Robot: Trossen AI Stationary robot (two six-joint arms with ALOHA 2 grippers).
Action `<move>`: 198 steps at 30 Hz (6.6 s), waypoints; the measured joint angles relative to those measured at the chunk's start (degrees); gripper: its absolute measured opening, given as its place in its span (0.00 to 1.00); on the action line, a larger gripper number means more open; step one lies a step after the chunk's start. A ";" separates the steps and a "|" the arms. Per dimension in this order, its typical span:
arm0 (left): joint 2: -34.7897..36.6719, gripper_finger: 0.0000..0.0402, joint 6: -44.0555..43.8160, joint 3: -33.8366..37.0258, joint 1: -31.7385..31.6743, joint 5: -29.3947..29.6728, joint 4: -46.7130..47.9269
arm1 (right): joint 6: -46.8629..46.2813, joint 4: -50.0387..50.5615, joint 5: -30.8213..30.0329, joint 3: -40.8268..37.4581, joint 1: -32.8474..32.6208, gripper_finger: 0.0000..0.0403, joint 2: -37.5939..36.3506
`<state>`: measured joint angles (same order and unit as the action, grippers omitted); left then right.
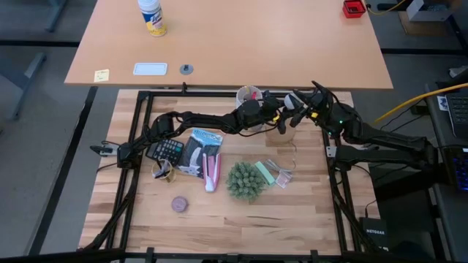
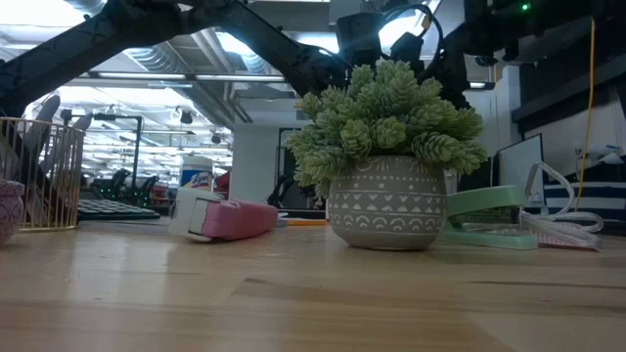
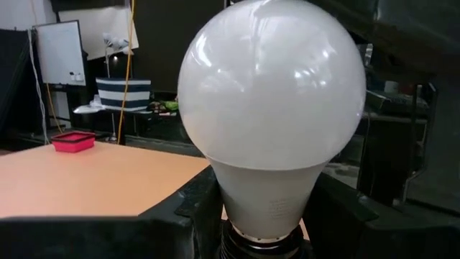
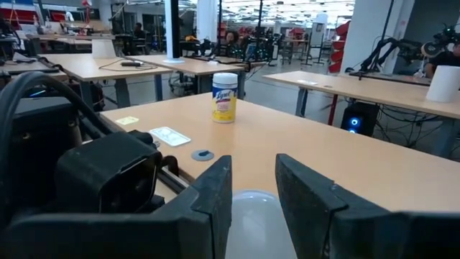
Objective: Screw lightbulb
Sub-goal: Insert the lightbulb into the lamp
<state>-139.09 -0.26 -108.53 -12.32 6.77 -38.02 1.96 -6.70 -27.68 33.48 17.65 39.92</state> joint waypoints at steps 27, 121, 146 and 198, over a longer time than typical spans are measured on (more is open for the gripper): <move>-0.26 0.51 2.43 0.20 0.36 2.73 0.80 | -0.37 3.11 -2.07 0.09 0.04 0.28 -0.17; 14.49 0.59 -3.13 1.14 7.70 3.69 61.75 | -0.35 2.19 -1.40 -0.09 0.00 0.28 -0.06; 16.85 0.01 0.94 1.11 3.54 -6.48 42.75 | -0.35 2.19 -1.38 -0.05 0.00 0.28 -0.06; 16.85 0.00 1.39 1.09 -3.01 -2.76 29.54 | -2.15 2.21 0.22 -0.02 0.02 0.28 -0.06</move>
<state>-122.23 1.14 -107.44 -15.32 4.00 -8.48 -0.20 -4.49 -27.45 33.45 17.67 39.86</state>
